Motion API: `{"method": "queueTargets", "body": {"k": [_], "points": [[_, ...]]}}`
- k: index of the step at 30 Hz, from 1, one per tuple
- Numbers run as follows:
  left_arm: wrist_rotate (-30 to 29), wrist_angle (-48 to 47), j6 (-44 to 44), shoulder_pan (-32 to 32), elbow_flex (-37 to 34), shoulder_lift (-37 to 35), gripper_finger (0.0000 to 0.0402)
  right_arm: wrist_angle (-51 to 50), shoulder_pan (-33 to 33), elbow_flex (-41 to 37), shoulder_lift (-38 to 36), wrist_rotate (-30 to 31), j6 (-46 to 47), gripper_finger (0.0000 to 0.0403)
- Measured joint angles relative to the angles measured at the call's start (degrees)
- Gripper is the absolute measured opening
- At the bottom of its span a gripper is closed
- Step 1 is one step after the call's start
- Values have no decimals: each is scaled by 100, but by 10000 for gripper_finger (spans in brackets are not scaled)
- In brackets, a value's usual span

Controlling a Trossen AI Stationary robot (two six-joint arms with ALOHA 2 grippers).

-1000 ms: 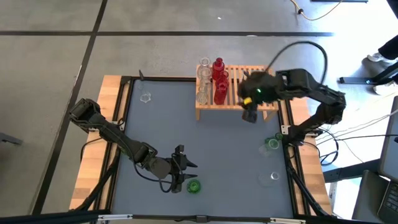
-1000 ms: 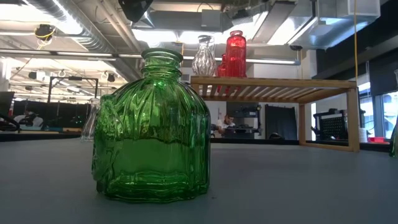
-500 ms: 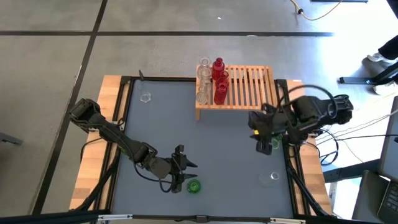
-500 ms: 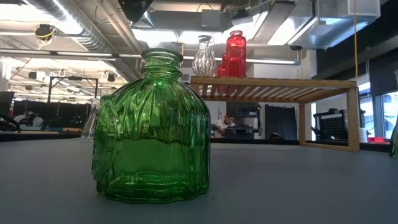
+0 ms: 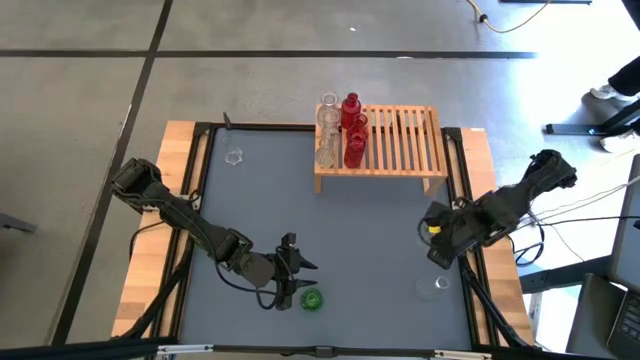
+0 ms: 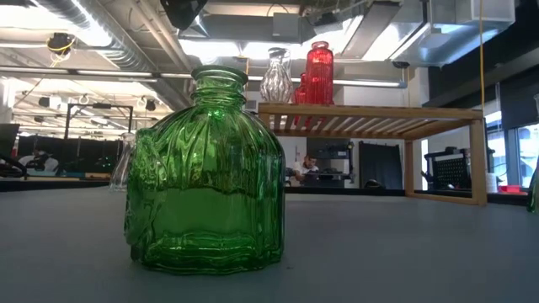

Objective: Sort vases onto shelf
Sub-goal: Put the top right transparent vase onto the shelf

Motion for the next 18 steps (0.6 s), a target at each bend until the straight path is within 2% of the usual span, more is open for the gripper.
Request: {"method": "queueTargets", "body": {"k": [8,18], "points": [[-2,26,-49,-1,0,0,167,32,-17,-1120,8,-196,49,140],[-7,20,-56,1,0,0,167,301,-17,-1252,6,-185,-109,140]]}}
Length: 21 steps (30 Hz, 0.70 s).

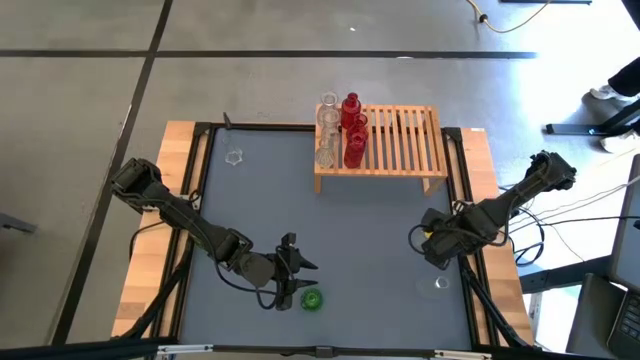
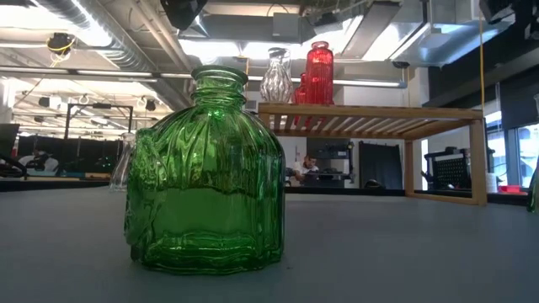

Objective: Sort vases onto shelf
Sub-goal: Put the top right transparent vase onto the shelf

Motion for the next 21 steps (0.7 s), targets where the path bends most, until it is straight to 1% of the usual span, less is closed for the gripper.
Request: {"method": "queueTargets", "body": {"k": [4,7,10,17,21], "points": [[0,2,-6,0,0,0,167,405,0,0,2,198,-162,140],[0,2,-17,-2,0,0,167,398,-2,0,0,233,-167,140],[0,0,-28,0,0,0,167,270,-4,-7,2,422,-163,140],[0,0,-31,-2,0,0,167,341,-4,-87,2,461,-171,140],[2,0,-39,-3,0,0,167,316,-4,-404,4,249,-162,140]]}}
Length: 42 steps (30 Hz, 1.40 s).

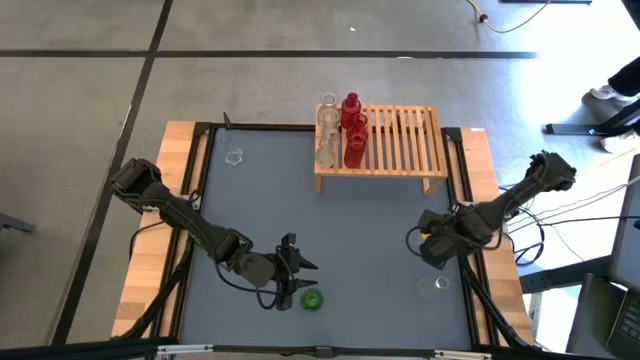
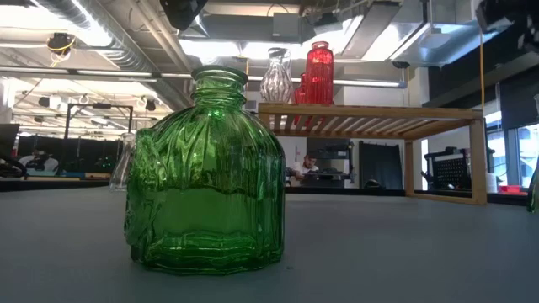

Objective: Sort vases onto shelf
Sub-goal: Put the top right transparent vase onto the shelf

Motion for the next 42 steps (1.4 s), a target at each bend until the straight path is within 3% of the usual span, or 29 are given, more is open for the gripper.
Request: {"method": "queueTargets", "body": {"k": [8,12,17,22,26,35,42], "points": [[0,-2,2,-3,0,0,167,539,2,-395,0,-90,-305,133],[0,2,4,-3,0,0,167,540,2,-439,0,-104,-433,94],[-2,2,4,2,0,0,167,556,2,-435,-2,-129,-739,13],[-2,2,10,3,0,0,167,452,0,-358,2,-213,-927,20],[-44,2,46,3,0,0,167,236,0,26,2,-74,-1089,6],[-46,2,50,1,0,0,167,-640,0,1528,0,900,-1316,4],[-48,4,130,14,0,0,167,-624,0,2607,81,1492,-1673,3]]}}
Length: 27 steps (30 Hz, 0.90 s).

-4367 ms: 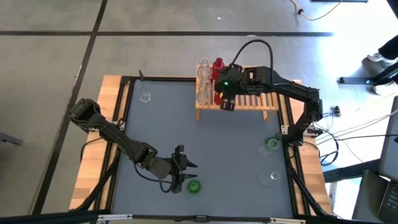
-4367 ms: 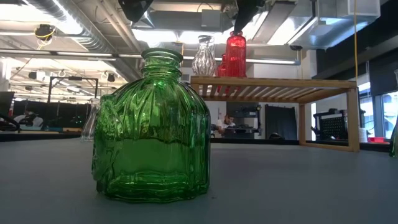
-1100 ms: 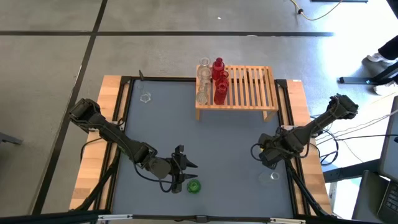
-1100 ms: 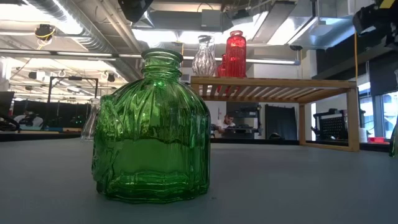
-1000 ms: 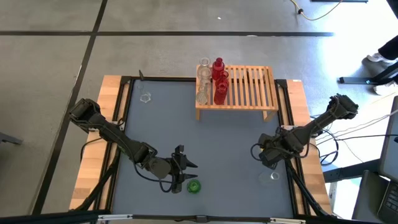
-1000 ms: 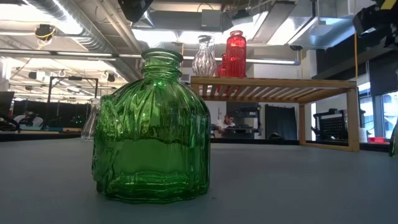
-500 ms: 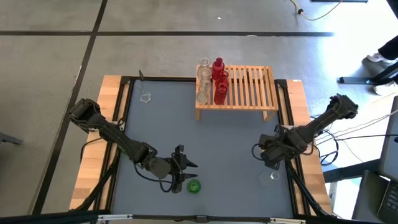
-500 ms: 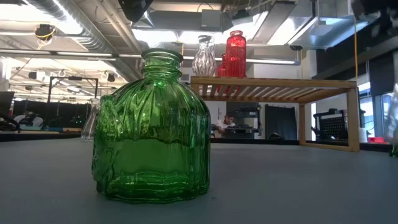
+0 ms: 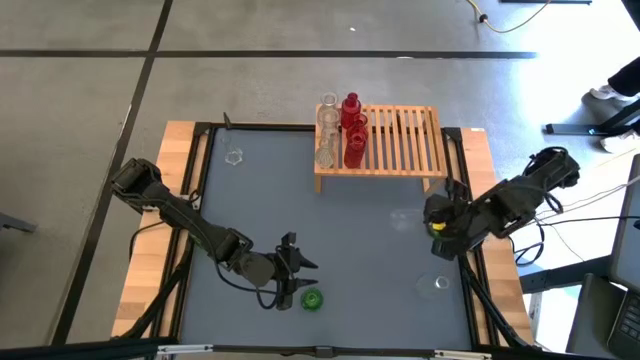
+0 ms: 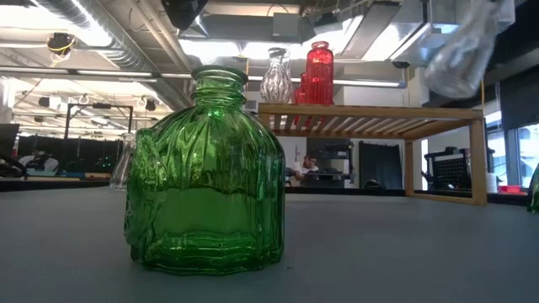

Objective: Sort vases onto shelf
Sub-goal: Put the top right transparent vase onto the shelf

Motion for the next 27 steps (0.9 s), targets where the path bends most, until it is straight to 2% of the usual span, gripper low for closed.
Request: {"method": "queueTargets", "body": {"k": [8,18,22,27], "points": [[2,48,32,0,0,0,167,556,0,196,756,-29,-1182,3],[2,53,32,0,0,0,167,1092,-51,138,2301,-805,-2553,3],[2,57,34,0,0,0,167,1368,-213,138,2681,-1515,-3008,4],[2,57,34,0,0,0,167,1829,-310,138,2883,-1713,-3430,4]]}}
